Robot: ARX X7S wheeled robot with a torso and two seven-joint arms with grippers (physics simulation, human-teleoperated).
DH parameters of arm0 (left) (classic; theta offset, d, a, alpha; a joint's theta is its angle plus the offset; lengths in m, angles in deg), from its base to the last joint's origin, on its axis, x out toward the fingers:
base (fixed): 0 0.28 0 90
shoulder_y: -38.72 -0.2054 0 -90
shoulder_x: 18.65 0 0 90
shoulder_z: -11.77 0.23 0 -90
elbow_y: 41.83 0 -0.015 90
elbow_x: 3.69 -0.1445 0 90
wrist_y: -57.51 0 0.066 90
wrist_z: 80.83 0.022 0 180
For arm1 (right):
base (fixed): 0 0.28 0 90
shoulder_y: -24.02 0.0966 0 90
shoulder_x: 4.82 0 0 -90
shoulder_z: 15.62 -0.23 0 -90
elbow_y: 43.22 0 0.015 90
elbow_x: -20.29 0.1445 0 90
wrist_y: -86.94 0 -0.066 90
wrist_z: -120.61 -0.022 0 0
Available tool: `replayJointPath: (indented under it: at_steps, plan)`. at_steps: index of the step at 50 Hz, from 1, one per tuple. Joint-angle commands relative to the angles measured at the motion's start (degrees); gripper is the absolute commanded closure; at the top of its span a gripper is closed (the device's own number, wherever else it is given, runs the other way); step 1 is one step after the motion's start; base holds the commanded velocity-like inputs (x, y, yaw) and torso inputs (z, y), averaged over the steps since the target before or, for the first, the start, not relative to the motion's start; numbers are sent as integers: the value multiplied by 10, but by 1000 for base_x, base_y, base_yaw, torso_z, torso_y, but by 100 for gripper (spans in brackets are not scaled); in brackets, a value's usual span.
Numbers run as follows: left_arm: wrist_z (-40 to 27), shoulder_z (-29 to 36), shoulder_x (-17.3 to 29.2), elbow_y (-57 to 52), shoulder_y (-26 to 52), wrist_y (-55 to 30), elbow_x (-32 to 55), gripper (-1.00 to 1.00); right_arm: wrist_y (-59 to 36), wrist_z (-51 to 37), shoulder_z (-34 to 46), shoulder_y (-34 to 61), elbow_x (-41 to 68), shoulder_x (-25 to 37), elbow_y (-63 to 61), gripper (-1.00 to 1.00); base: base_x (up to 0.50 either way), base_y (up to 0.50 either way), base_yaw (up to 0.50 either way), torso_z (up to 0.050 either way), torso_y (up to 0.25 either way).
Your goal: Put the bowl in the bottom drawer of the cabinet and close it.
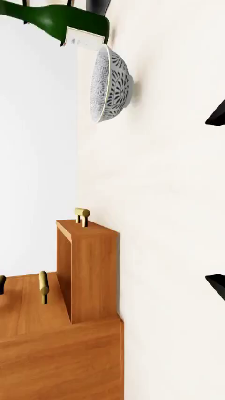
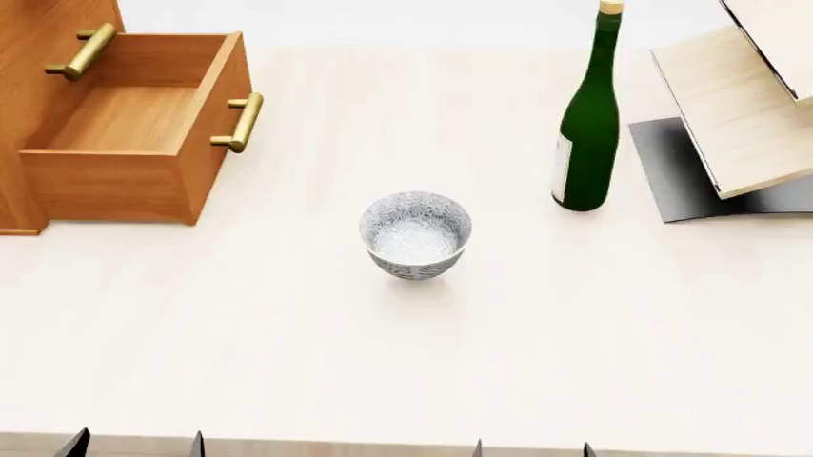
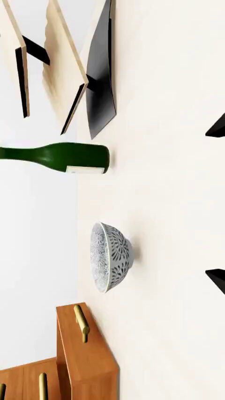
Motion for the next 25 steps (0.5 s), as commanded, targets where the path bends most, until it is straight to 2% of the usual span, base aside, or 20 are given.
replayJointPath:
  at_steps: [1,14,20,25]
  plan:
    - [-9,11,9,-7,1,-8,11,-100,-10,-3,8,-1,23,9,-6,-100,0,0,0,0,0]
    - [-54,28,23,-31,11,-17,25,-100,-7,-13,35,2,41,32,-1,-100,0,0,0,0,0]
    - [-70,56,36,-185,-23,-96,0,-100,-11,-17,43,3,47,38,-1,-100,0,0,0,0,0]
    - [-84,69,48,-280,-105,-82,-18,-100,-41,-21,44,3,59,43,-23,-100,0,0,0,0,0]
